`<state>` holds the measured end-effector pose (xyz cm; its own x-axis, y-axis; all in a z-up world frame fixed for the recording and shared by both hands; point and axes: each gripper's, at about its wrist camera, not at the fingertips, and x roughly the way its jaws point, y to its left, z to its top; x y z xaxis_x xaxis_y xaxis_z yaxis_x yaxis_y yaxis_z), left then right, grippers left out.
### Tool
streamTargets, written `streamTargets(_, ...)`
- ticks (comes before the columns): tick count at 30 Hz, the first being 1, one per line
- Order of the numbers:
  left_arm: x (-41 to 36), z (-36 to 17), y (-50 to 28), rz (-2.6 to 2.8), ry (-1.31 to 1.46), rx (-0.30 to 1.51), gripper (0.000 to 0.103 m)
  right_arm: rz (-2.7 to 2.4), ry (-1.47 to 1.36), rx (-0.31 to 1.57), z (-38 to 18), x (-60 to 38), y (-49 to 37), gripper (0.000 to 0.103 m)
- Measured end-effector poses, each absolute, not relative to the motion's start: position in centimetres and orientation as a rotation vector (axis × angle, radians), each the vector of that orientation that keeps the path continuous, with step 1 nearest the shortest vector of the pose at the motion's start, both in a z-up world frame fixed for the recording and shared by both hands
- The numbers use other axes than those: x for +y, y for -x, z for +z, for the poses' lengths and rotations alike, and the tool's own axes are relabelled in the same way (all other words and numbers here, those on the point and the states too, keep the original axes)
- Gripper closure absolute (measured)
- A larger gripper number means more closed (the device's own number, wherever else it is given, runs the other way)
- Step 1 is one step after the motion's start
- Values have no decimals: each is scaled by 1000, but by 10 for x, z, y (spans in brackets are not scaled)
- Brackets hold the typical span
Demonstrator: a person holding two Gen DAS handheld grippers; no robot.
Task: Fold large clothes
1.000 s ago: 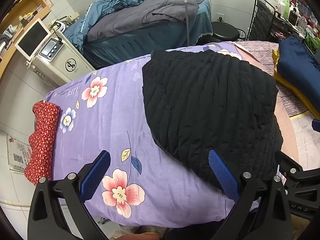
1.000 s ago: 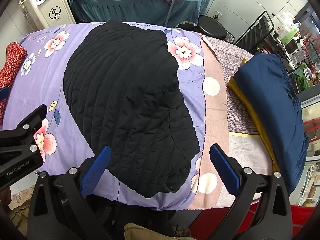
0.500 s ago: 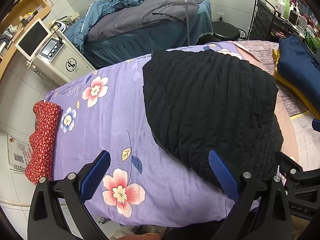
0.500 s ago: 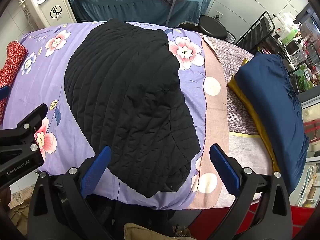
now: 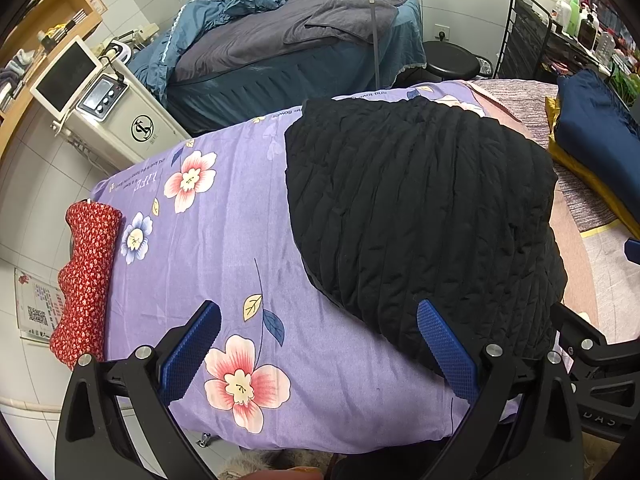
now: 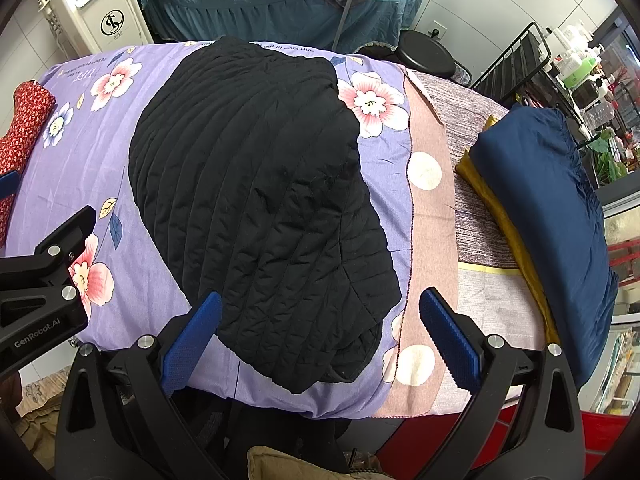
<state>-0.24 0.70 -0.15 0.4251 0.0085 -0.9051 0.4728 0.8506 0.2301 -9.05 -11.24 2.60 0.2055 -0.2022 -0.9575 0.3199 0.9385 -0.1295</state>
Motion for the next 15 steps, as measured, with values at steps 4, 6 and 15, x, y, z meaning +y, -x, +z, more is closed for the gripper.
streamTargets(4, 8, -2, -2, -306, -500, 1110, 6, -365, -104, 1316, 25, -112, 90, 6)
streamTargets(6, 10, -2, -1, -307, -499, 1111, 6, -365, -104, 1316, 24, -112, 91, 6)
streamTargets(15, 7, -8, -2, -311, -494, 1121, 6, -366, -104, 1319, 25, -112, 89, 6)
